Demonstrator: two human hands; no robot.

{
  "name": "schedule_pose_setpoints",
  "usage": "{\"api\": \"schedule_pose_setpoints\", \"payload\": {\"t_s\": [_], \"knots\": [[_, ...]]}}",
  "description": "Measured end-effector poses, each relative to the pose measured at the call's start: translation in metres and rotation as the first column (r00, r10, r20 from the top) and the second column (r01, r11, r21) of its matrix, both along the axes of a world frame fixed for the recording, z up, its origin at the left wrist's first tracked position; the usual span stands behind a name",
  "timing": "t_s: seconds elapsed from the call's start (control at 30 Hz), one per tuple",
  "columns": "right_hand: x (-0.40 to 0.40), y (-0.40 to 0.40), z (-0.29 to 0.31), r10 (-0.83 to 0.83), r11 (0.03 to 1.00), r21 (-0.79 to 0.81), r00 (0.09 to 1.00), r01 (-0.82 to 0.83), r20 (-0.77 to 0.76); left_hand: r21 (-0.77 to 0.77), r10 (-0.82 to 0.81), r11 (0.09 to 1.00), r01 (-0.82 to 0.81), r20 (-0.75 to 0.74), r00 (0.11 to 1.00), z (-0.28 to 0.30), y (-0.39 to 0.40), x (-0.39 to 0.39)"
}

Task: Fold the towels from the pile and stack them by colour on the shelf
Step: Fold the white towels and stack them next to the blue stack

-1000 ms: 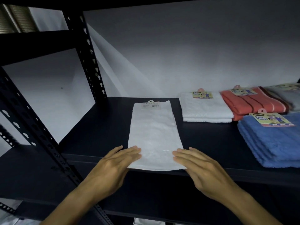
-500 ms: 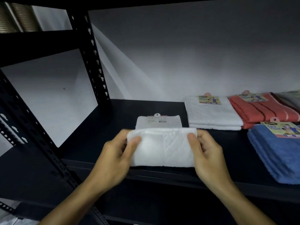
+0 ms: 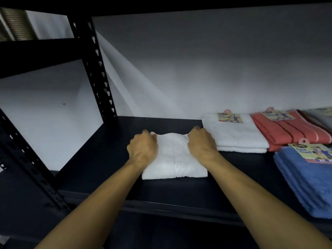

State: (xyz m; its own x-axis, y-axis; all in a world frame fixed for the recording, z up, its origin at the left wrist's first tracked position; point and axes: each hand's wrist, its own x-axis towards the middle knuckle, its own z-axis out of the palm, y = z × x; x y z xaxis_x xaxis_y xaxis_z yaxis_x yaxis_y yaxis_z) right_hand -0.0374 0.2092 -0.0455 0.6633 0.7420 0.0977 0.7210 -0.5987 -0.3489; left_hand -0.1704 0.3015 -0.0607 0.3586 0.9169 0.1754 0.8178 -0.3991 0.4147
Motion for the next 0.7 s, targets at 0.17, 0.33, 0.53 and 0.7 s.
{"api": "schedule_pose_setpoints", "payload": {"t_s": [0.17,0.33,0.53,0.7], "knots": [[-0.001,0.006,0.001,0.008,0.992,-0.125,0.994,0.006,0.111,-0.022,0.066,0.997,-0.067,-0.070,0.995,0.005,0.001,0.005],[0.007,0.009,0.014,0.126,0.960,-0.259,0.991,-0.110,0.047,-0.315,0.051,0.948,-0.054,-0.017,0.999,0.027,0.019,0.007],[0.015,0.015,0.026,0.171,0.929,-0.321,0.983,-0.182,-0.062,-0.592,0.063,0.799,0.107,0.259,0.964,0.031,0.030,0.006],[0.024,0.006,0.032,0.198,0.964,-0.147,0.968,-0.221,-0.157,-0.448,-0.050,0.855,0.260,0.428,0.903,0.033,0.023,-0.016]]}}
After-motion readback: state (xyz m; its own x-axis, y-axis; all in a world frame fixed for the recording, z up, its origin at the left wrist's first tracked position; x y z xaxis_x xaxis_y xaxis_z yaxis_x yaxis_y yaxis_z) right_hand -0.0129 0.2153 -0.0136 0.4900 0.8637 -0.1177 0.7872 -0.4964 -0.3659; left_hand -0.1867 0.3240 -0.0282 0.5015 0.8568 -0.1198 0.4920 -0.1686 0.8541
